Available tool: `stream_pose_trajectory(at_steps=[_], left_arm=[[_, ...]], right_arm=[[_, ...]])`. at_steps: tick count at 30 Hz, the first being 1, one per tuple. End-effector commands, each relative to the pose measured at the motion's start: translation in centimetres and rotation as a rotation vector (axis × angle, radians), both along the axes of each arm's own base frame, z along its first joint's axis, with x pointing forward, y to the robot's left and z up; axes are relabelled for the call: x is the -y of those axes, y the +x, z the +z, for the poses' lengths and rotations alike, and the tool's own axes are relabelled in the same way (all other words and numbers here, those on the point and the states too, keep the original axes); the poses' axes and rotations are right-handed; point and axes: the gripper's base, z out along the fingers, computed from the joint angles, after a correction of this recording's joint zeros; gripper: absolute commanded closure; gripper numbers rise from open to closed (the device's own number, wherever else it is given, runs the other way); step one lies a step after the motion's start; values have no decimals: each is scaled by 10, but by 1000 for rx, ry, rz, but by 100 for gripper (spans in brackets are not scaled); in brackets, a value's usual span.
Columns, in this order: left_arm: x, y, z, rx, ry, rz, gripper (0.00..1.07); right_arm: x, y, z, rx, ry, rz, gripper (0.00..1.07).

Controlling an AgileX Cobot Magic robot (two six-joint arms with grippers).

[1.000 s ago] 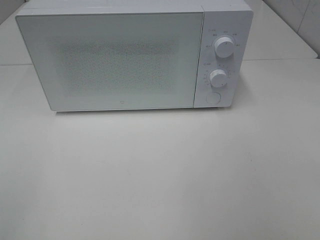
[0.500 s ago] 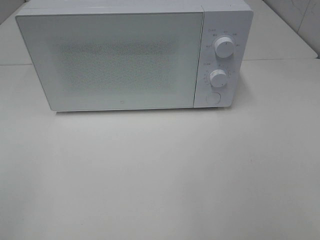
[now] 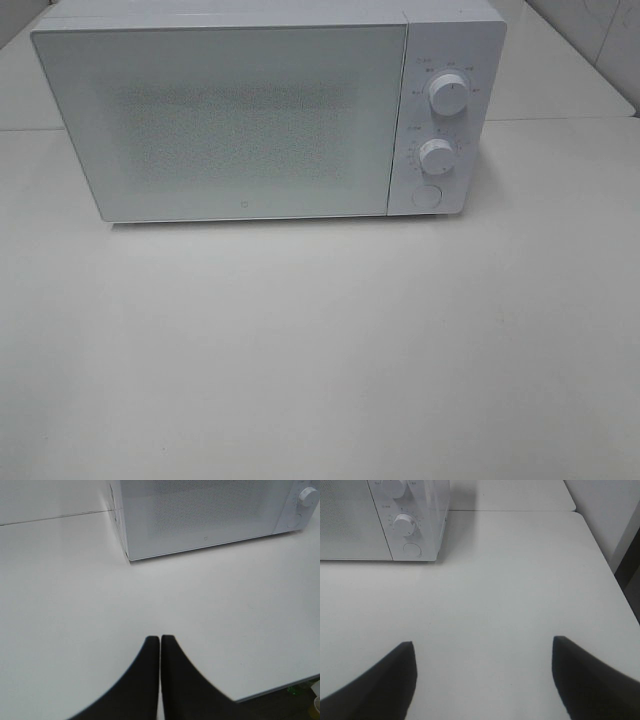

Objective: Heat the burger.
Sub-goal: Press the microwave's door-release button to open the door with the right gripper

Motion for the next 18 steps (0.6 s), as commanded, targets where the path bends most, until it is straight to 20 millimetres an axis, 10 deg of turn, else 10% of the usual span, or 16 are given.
stream_pose_trajectory(at_steps=[1,18], left_arm=[[0,-2,0,22,-15,-2,106],[0,-2,0,22,-15,-2,106]], right_arm=[[1,-3,0,32,-11,2,39],[-2,4,11,69,7,17,39]])
